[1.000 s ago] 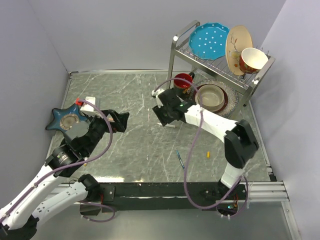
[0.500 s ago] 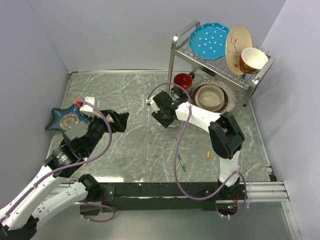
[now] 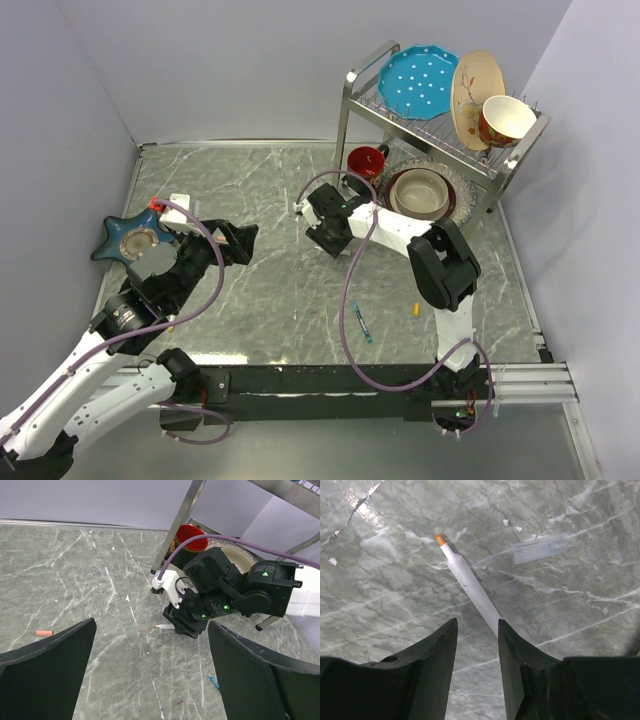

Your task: Insert the pens into the pen caps

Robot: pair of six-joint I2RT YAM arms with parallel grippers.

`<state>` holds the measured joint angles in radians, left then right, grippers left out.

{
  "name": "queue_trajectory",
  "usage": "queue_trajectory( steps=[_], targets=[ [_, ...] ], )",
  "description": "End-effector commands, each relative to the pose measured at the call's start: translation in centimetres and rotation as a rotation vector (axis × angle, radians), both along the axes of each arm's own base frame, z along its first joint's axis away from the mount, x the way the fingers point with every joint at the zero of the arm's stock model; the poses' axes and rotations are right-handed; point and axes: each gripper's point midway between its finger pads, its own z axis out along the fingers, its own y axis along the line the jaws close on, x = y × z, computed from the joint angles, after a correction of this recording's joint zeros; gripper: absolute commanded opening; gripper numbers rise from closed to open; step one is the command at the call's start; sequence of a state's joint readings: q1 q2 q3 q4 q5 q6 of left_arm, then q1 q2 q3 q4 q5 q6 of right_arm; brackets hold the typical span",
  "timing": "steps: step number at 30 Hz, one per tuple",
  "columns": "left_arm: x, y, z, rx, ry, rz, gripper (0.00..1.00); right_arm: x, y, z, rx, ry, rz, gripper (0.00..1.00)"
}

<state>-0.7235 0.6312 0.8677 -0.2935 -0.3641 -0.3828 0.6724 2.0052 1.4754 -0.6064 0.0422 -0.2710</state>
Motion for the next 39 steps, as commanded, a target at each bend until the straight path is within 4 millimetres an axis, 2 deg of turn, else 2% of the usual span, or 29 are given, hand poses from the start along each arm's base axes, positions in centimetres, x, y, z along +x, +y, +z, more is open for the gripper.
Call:
queue_trajectory(
  steps=[1, 11, 17, 20, 21, 22, 23, 24, 25, 27, 28, 29, 30, 31, 33, 35, 36, 38, 39],
  targets=[
    [0.0, -0.2, 1.0, -0.034, -0.035, -0.006, 0.99, 1.5, 0.6, 0.2, 0.023, -0.017, 0.005, 0.45],
    [-0.3, -0.3, 1.3, -0.039, -0.056, -0.027, 0.99, 1.5, 0.4, -1.5, 0.002, 0.023, -0.016, 0.4],
    [-0.7, 0.0, 1.9, -0.051, -0.07, -0.029, 0.98, 0.8, 0.1, -1.3, 0.02, 0.035, -0.094, 0.25],
    [-1.1, 0.5, 2.2, -0.114, -0.032, -0.003, 0.97, -0.1, 0.7, -0.4, 0.083, 0.036, -0.157, 0.18],
    [-1.4, 0.3, 2.2, -0.155, -0.011, -0.014, 0.96, -1.0, 0.7, 0.1, 0.104, 0.035, -0.165, 0.15],
    [-1.6, 0.1, 1.5, -0.162, 0.019, -0.024, 0.95, -1.0, 1.4, 0.6, 0.146, 0.019, -0.169, 0.13],
    [-2.0, -0.3, 1.1, -0.182, 0.04, -0.049, 0.94, -1.9, 1.1, 0.1, 0.159, 0.032, -0.205, 0.09],
    [-2.2, -0.6, 0.7, -0.23, 0.075, -0.055, 0.94, -2.1, 1.3, 1.3, 0.192, 0.006, -0.211, 0.08],
    [-2.3, -0.7, -0.7, -0.237, 0.122, -0.049, 0.93, -2.0, 1.9, 1.9, 0.249, -0.009, -0.255, 0.07],
    [-2.8, -1.3, -1.8, -0.31, 0.193, -0.06, 0.92, -2.8, 2.6, 2.9, 0.336, -0.027, -0.263, 0.04],
    [-2.9, -1.7, -3.1, -0.317, 0.23, -0.067, 0.91, -3.2, 3.1, 3.3, 0.383, -0.02, -0.276, 0.03],
    [-3.1, -2.0, -3.5, -0.34, 0.243, -0.078, 0.9, -4.2, 3.0, 2.8, 0.395, -0.006, -0.28, 0.02],
    [-3.4, -2.6, -4.0, -0.373, 0.272, -0.1, 0.89, -4.0, 3.7, 4.4, 0.464, -0.04, -0.276, 0.02],
    [-3.3, -2.9, -5.5, -0.375, 0.299, -0.1, 0.88, -4.7, 4.4, 4.9, 0.502, -0.035, -0.274, 0.02],
    [-3.2, -3.5, -5.8, -0.424, 0.31, -0.114, 0.87, -5.7, 5.0, 6.1, 0.565, -0.048, -0.26, 0.02],
    [-2.9, -4.3, -7.3, -0.417, 0.347, -0.126, 0.86, -6.9, 5.4, 6.5, 0.597, -0.038, -0.268, 0.01],
    [-2.6, -4.7, -7.1, -0.428, 0.339, -0.134, 0.86, -7.2, 5.9, 7.9, 0.644, -0.054, -0.258, 0.01],
    [-2.0, -5.3, -8.3, -0.407, 0.37, -0.124, 0.85, -8.9, 6.8, 8.6, 0.691, -0.036, -0.237, 0.01],
    [-1.6, -5.6, -8.4, -0.407, 0.372, -0.124, 0.84, -9.3, 7.2, 10.3, 0.742, -0.054, -0.221, 0.01]
  ],
)
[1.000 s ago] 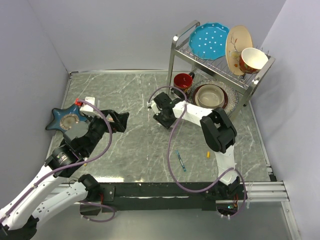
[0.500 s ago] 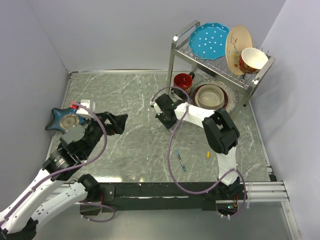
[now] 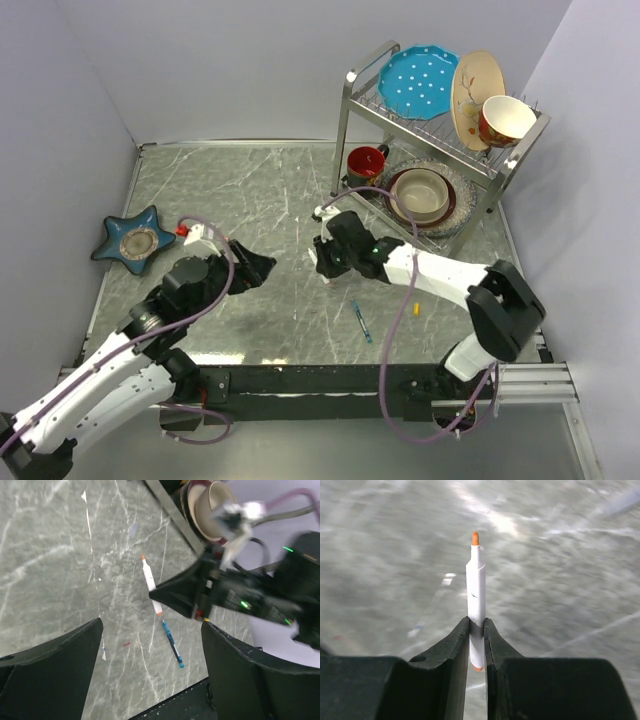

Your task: Insert the pens into the pen caps

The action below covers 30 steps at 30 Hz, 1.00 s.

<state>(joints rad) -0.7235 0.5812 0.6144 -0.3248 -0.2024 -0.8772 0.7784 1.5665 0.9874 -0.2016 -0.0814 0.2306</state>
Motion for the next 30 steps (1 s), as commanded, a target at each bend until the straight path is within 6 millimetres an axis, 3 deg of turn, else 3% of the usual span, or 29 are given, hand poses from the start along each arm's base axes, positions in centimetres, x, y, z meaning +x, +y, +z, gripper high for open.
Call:
queue_trajectory(
  steps=[1, 5, 11, 20, 30],
  targets=[
    [1.4, -2.6, 1.2, -0.088, -0.003, -0.034, 0.82, -1.6, 3.3, 5.9, 0.239, -0.077, 0.011, 0.01],
    [2.4, -4.3, 0.2, -0.071, 0.029, -0.061, 0.78, -3.8, 3.9, 9.5, 0.336, -0.114, 0.049, 0.01],
    [3.6, -6.7, 0.1, -0.082, 0.028, -0.119, 0.74, -6.0, 4.6, 12.4, 0.425, -0.122, 0.093, 0.01],
    [3.7, -7.7, 0.3, -0.112, 0.005, -0.164, 0.75, -6.7, 4.7, 13.1, 0.42, -0.136, 0.086, 0.01],
    [3.0, -5.5, 0.1, -0.082, 0.016, -0.094, 0.8, -5.8, 4.3, 13.7, 0.432, -0.153, 0.016, 0.0]
  ],
)
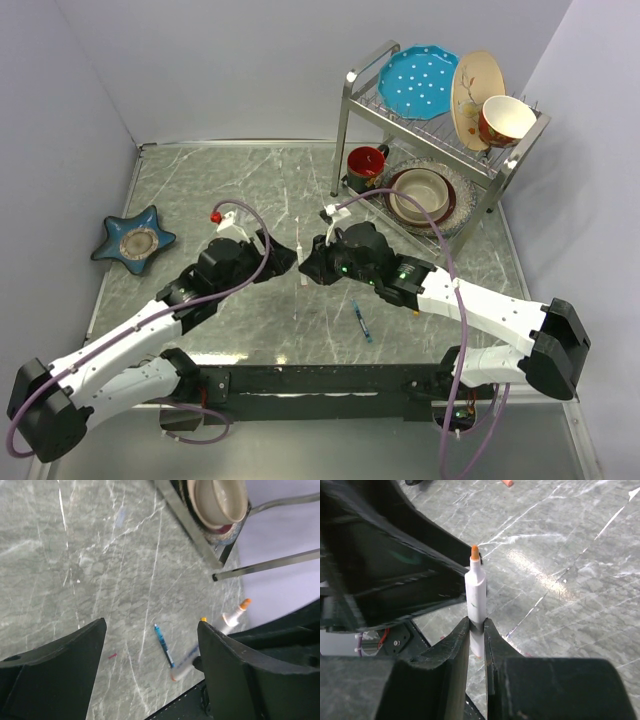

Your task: Insert the pens into the pen caps

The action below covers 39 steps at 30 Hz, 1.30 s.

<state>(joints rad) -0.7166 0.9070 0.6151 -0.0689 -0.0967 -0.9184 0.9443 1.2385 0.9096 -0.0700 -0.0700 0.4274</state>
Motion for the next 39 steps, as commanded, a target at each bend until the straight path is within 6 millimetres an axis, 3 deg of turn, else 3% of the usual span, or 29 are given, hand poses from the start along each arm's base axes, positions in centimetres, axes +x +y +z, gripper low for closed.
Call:
queue_trajectory(
  steps=[1, 10, 22, 25, 28, 29, 31, 32, 35, 39],
  targets=[
    [-0.2, 0.1, 3.3, -0.068, -0.074, 0.009, 0.8, 0.1, 0.3, 2.0, 0.055, -0.024, -0.023, 0.0],
    [-1.0, -0.7, 7.1, -0.147, -0.212, -0.073, 0.82, -0.2, 0.5, 1.4, 0.042, -0.008, -0.004, 0.0],
    [-0.1, -2.1, 6.1, -0.091, -0.196, -0.115, 0.72, -0.8, 1.1, 2.3, 0.073, -0.005, 0.034, 0.0],
    [-0.2, -2.5, 6.2, -0.106, -0.196, -0.131, 0.64, -0.7, 1.2, 2.3, 0.073, -0.003, 0.032, 0.0],
    [-0.6, -3.0, 6.3, -0.135, -0.191, -0.162, 0.42, -0.9, 1.3, 2.0, 0.073, 0.005, 0.035, 0.0],
    [-0.8, -3.0, 6.5, -0.145, -0.193, -0.17, 0.25, -0.9, 1.3, 2.0, 0.075, 0.009, 0.033, 0.0],
    [-1.3, -3.3, 6.7, -0.163, -0.191, -0.196, 0.08, -1.1, 1.2, 1.7, 0.076, 0.019, 0.031, 0.09],
    [-1.4, -3.3, 7.0, -0.17, -0.194, -0.2, 0.01, -1.1, 1.2, 1.7, 0.08, 0.023, 0.029, 0.18],
    [-1.9, -3.2, 7.8, -0.188, -0.209, -0.212, 0.01, -1.7, 0.8, 1.5, 0.093, 0.036, 0.035, 0.36],
    [-2.2, -3.0, 8.9, -0.211, -0.228, -0.213, 0.01, -2.8, 0.7, 0.6, 0.093, 0.073, 0.068, 0.42]
  ],
)
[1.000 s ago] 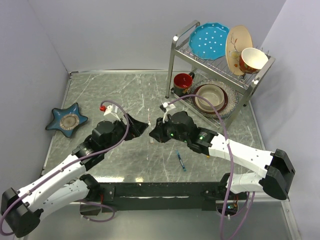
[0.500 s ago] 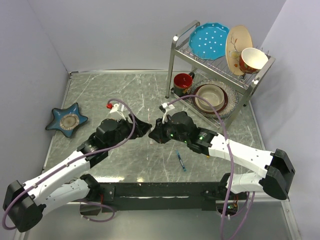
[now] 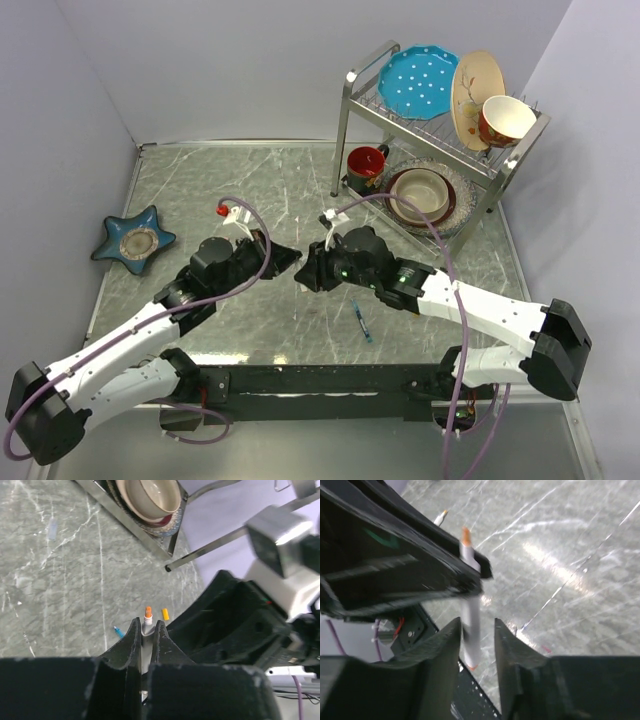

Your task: Insert the pens into the pen caps

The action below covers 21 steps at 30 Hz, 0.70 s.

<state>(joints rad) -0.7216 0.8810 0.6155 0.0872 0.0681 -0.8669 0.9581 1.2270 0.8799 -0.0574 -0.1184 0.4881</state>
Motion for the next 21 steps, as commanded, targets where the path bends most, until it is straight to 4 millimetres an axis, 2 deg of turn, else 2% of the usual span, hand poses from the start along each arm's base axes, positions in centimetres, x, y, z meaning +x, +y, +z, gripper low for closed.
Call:
queue_trajectory(
  steps=[1, 4, 6, 7, 8, 9, 10, 11, 12, 13, 15, 16, 18, 20, 21],
  targets=[
    [-0.8, -0.4, 4.4, -0.103, -0.079, -0.039, 0.01, -1.5, 0.4, 1.2, 0.071, 0.015, 0.05, 0.42],
    [-1.0, -0.5, 4.9, -0.123, -0.086, -0.051, 0.01, -1.9, 0.3, 1.1, 0.082, 0.027, 0.062, 0.39],
    [-1.1, -0.6, 4.8, -0.127, -0.082, -0.056, 0.01, -2.3, 0.2, 0.9, 0.085, 0.031, 0.07, 0.26],
    [-1.1, -0.7, 4.7, -0.127, -0.08, -0.059, 0.01, -2.2, 0.4, 1.6, 0.113, 0.014, 0.073, 0.2],
    [-1.1, -0.7, 4.6, -0.126, -0.079, -0.059, 0.03, -2.4, 0.3, 1.6, 0.12, 0.014, 0.083, 0.08],
    [-1.1, -0.7, 4.4, -0.123, -0.069, -0.054, 0.09, -2.5, 0.3, 1.7, 0.13, 0.013, 0.085, 0.02],
    [-1.0, -0.6, 4.4, -0.12, -0.066, -0.048, 0.21, -2.5, 0.3, 2.0, 0.144, 0.014, 0.08, 0.0],
    [-0.8, -0.4, 4.2, -0.111, -0.058, -0.034, 0.52, -2.6, 0.0, 2.0, 0.148, 0.012, 0.072, 0.0],
    [-0.7, -0.1, 3.2, -0.073, -0.029, -0.016, 0.63, -2.4, -0.2, 2.1, 0.15, 0.007, 0.054, 0.0],
    [0.1, 0.7, 3.5, -0.057, -0.029, 0.044, 0.76, -2.3, -0.5, 2.0, 0.146, 0.01, 0.036, 0.0],
    [0.6, 1.8, 3.0, -0.002, 0.007, 0.108, 0.82, -1.8, -1.3, 2.2, 0.145, -0.005, -0.012, 0.0],
    [1.4, 2.8, 3.1, 0.016, 0.007, 0.182, 0.85, -1.7, -1.6, 2.1, 0.138, -0.009, -0.024, 0.0],
    [2.3, 4.2, 3.7, 0.031, 0.022, 0.281, 0.85, -1.6, -2.3, 2.3, 0.139, -0.028, -0.046, 0.0],
    [3.5, 6.3, 3.0, 0.088, 0.041, 0.404, 0.85, -1.7, -2.8, 2.3, 0.137, -0.036, -0.054, 0.0],
    [4.0, 6.7, 3.9, 0.097, 0.025, 0.433, 0.83, -1.8, -2.9, 2.3, 0.134, -0.044, -0.053, 0.0]
  ],
)
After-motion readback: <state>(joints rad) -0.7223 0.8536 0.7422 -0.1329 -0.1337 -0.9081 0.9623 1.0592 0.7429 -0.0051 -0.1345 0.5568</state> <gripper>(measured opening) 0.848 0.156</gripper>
